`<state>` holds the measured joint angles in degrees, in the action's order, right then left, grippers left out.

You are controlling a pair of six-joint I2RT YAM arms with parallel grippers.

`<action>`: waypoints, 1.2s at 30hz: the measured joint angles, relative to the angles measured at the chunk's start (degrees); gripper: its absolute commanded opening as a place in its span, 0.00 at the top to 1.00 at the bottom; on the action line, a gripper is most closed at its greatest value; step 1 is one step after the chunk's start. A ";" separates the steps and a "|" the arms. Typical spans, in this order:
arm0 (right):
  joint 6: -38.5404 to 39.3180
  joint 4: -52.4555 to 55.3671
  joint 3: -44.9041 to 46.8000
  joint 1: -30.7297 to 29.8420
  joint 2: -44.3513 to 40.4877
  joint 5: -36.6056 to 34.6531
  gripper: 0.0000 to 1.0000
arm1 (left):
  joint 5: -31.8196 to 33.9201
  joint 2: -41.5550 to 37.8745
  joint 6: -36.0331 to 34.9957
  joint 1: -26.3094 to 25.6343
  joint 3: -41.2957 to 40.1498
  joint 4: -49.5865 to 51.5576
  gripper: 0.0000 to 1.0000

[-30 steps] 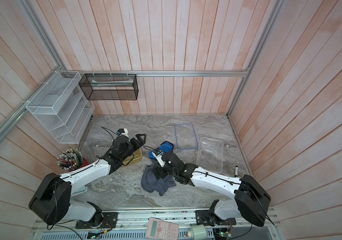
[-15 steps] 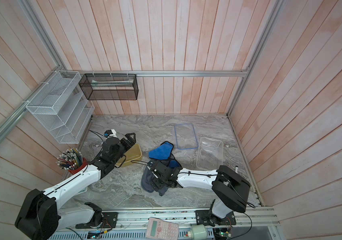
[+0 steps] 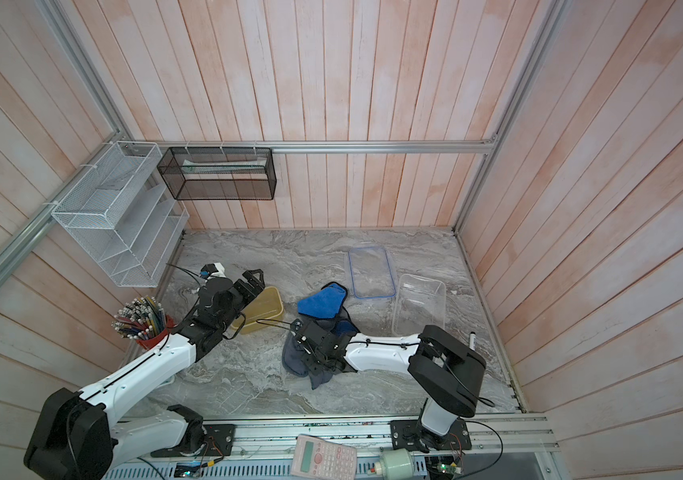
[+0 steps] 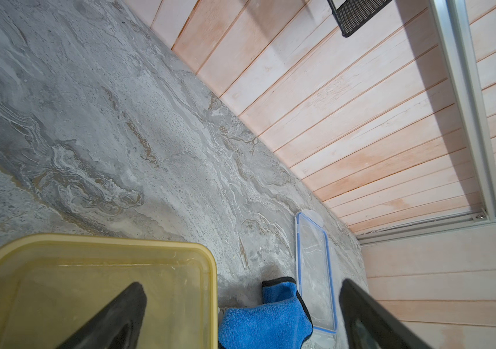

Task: Wipe the insides of the lunch boxes
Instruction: Pick up the cleaning item at the center of the board, then pick up the lunch box from the center of the board.

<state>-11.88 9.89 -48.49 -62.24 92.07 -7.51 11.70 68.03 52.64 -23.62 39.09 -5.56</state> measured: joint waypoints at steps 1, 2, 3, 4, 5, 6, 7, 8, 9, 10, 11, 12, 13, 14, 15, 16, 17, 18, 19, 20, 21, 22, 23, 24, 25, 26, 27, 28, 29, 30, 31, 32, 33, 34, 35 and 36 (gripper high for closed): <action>0.02 -0.02 0.92 0.00 -2.16 -0.13 0.94 | 0.15 0.00 -0.15 0.00 0.00 0.22 0.00; 0.11 -0.02 1.57 0.02 -4.20 -0.35 0.96 | 0.17 0.00 -0.26 0.00 0.00 0.39 0.00; 0.31 -0.11 2.43 0.02 -7.34 -0.76 0.98 | 0.20 0.00 -0.46 0.00 0.00 0.55 0.00; 0.50 -0.42 3.02 0.11 -10.40 -1.20 0.98 | 0.22 0.00 -0.63 -0.02 0.00 0.68 0.00; 0.55 -0.83 3.52 0.33 -13.03 -1.40 0.98 | 0.37 0.02 -0.85 -0.15 0.00 0.74 0.00; 0.55 -1.16 4.04 0.92 -16.41 -1.53 0.99 | 0.63 0.13 -1.14 -0.42 0.09 0.83 0.00; 0.50 -1.86 4.66 1.90 -19.98 -1.60 0.99 | 1.01 0.39 -1.57 -0.98 0.33 0.98 0.00; 0.39 -2.38 5.25 3.17 -23.10 -1.77 1.00 | 1.46 0.83 -2.03 -1.75 0.83 1.31 0.00; 0.20 -2.93 6.03 5.03 -26.80 -1.97 1.00 | 2.12 1.55 -2.67 -2.86 1.62 1.53 0.00; -0.09 -3.54 6.95 7.37 -30.60 -1.99 1.00 | 2.64 2.54 -3.45 -4.22 2.78 1.84 0.00; -0.26 -4.02 7.91 9.79 -34.05 -2.19 1.00 | 3.06 3.58 -4.11 -5.53 4.04 2.05 0.00; -0.50 -4.31 8.96 12.66 -37.77 -2.51 1.00 | 3.48 4.94 -4.87 -6.91 5.64 2.16 0.00; -0.74 -4.42 9.94 15.63 -41.27 -2.93 1.00 | 3.67 6.45 -5.60 -8.15 7.30 2.12 0.00; -1.07 -4.44 10.80 18.36 -44.44 -3.32 0.99 | 3.69 8.00 -6.23 -9.22 8.90 2.01 0.00; -1.53 -4.28 11.54 21.27 -47.34 -3.67 0.99 | 3.65 9.77 -6.91 -10.25 10.58 1.70 0.00; -2.01 -4.07 12.15 24.59 -50.01 -3.89 0.99 | 3.58 11.82 -7.65 -11.37 12.48 1.49 0.01; -2.45 -3.41 12.37 27.65 -51.80 -4.28 0.99 | 3.54 13.75 -8.24 -12.24 14.16 1.29 0.01; -3.15 -2.58 12.41 31.30 -53.35 -4.42 0.99 | 3.34 16.11 -9.01 -13.29 16.37 1.25 0.01; -3.80 -1.92 12.39 34.91 -54.36 -4.39 0.99 | 3.10 18.78 -9.90 -14.49 18.91 1.27 0.01; -4.48 -1.25 12.37 38.12 -54.82 -4.39 0.99 | 2.62 21.33 -10.78 -15.61 21.44 1.40 0.02; -5.11 -0.24 12.33 41.68 -54.86 -4.17 0.99 | 1.95 24.22 -11.78 -16.90 24.59 1.53 0.02; -5.79 0.85 12.33 45.16 -54.60 -3.72 0.99 | 1.22 27.30 -12.83 -18.29 28.06 1.75 0.02; -6.38 1.90 12.33 48.04 -54.14 -3.10 0.99 | 0.50 29.83 -13.70 -19.39 30.95 2.05 0.03; -6.99 2.86 12.33 50.95 -53.51 -2.38 0.99 | -0.68 33.00 -14.75 -20.79 34.73 2.45 0.03; -7.61 3.87 12.33 53.66 -52.63 -1.33 0.99 | -1.77 35.78 -15.67 -22.01 38.03 2.78 0.04; -8.11 4.59 12.33 55.74 -51.76 -0.44 0.99 | -2.93 37.90 -16.28 -22.86 40.54 3.21 0.05; -8.59 5.29 12.33 57.77 -50.71 0.52 0.99 | -4.33 40.63 -17.00 -23.91 43.80 3.67 0.06; -9.05 5.95 12.33 59.56 -49.59 1.55 0.99 | -5.64 42.99 -17.59 -24.81 46.56 4.20 0.07; -9.40 6.56 12.33 61.05 -48.50 2.45 0.99 | -6.82 45.09 -17.90 -25.55 48.76 4.68 0.09; -9.68 7.19 12.35 62.49 -47.36 3.63 0.99 | -7.91 47.19 -18.38 -26.29 50.99 5.49 0.10; -9.86 7.61 12.37 63.58 -46.47 4.66 0.97 | -8.98 49.22 -18.69 -26.95 53.05 6.34 0.11; -10.14 7.93 12.46 64.50 -45.75 5.55 0.96 | -9.88 50.95 -18.88 -27.47 54.58 6.95 0.12; -10.43 8.20 12.61 65.35 -45.20 6.45 0.96 | -10.91 52.89 -19.08 -28.04 56.28 7.89 0.13; -10.54 8.31 12.90 66.05 -44.94 7.19 0.96 | -11.87 54.53 -19.08 -28.52 57.51 8.74 0.14; -10.62 8.55 13.11 66.58 -44.87 7.78 0.96 | -12.55 55.69 -19.04 -28.87 58.34 9.46 0.15; -10.69 8.68 13.35 67.12 -44.89 8.50 0.96 | -13.35 57.09 -19.12 -29.24 59.36 10.38 0.16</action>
<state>-22.57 18.57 -35.14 4.89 47.18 0.99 -1.65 125.12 33.52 -52.86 98.45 4.82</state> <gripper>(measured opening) 0.149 0.853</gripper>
